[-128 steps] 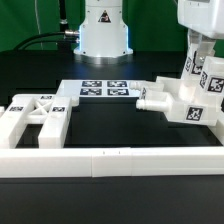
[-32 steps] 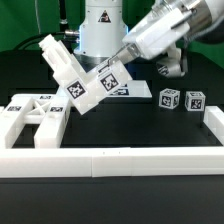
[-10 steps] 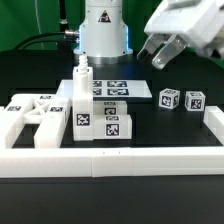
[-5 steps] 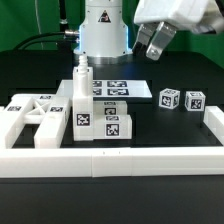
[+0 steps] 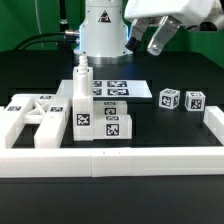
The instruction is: Assemble chair
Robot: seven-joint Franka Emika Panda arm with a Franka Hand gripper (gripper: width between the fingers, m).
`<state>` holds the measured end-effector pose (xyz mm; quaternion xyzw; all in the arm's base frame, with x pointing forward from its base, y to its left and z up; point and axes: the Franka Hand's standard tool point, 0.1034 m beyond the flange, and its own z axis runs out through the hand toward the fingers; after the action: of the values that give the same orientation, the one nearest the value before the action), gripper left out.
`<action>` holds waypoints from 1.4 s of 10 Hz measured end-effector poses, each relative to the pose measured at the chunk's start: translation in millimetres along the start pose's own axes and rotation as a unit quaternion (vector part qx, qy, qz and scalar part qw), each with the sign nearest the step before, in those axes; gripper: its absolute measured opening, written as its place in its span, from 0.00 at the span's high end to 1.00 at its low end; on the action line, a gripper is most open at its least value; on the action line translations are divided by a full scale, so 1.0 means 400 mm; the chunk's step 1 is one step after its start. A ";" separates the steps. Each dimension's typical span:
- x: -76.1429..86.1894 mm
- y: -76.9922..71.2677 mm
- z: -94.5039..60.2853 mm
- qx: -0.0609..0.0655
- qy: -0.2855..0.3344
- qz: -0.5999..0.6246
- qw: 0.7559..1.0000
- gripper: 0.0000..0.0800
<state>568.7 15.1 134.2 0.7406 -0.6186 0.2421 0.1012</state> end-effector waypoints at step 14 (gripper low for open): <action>0.182 -0.033 -0.008 0.062 -0.112 -0.148 0.981 0.19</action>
Offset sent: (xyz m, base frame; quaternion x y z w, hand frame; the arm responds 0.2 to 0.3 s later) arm 0.0000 0.0000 0.0000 0.0000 -0.1296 0.0000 0.9916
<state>589.3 -43.6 174.3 0.8512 -0.4934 0.1776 0.0201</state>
